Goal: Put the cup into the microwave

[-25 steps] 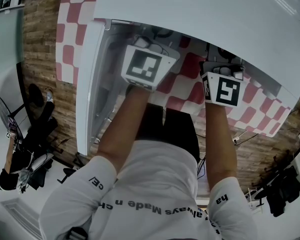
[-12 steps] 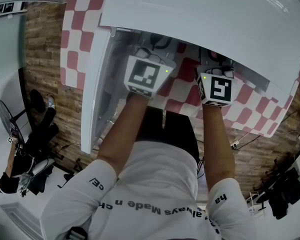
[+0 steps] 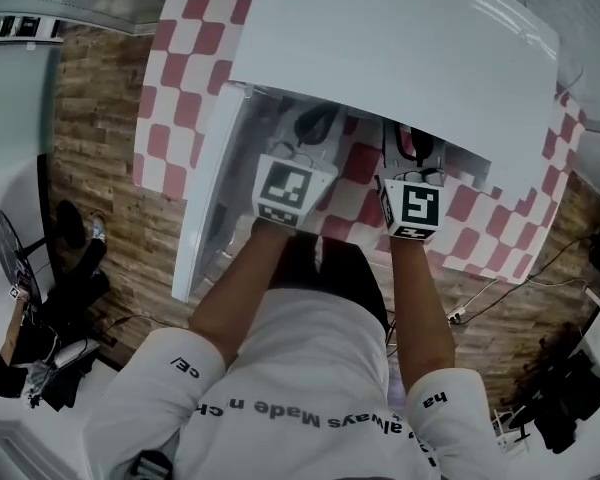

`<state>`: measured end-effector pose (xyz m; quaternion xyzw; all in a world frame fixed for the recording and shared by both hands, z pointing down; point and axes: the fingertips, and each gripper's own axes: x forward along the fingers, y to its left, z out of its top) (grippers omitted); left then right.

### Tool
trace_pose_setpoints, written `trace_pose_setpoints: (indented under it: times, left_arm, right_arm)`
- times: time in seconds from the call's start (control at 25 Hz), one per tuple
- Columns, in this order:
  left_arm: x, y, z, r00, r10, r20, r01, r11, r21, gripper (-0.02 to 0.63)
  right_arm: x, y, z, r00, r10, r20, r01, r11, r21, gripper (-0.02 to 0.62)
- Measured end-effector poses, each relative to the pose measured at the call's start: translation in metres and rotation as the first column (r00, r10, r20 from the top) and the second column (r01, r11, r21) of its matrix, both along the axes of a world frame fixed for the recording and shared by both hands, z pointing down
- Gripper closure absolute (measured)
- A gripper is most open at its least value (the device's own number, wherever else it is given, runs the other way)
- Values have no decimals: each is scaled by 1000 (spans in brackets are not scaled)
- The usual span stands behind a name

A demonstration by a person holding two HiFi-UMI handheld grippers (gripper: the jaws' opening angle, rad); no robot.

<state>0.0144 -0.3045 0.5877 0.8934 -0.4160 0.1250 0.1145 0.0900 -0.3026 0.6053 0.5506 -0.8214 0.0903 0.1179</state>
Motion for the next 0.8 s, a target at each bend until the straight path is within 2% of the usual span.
trace_pose_setpoints:
  times: [0.4, 0.6, 0.8]
  left_arm:
    - [-1, 52, -54, 997, 40, -67, -42, 999, -25, 602]
    - [4, 67, -104, 993, 50, -105, -49, 999, 10, 601]
    - [10, 77, -167, 990, 68, -126, -59, 995, 77, 602]
  right_arm:
    - [16, 46, -66, 1000, -16, 2, 16, 1000, -4, 528]
    - [20, 70, -117, 1000, -28, 9, 28, 999, 29, 537]
    - [24, 90, -173, 998, -53, 26, 51, 997, 61, 541]
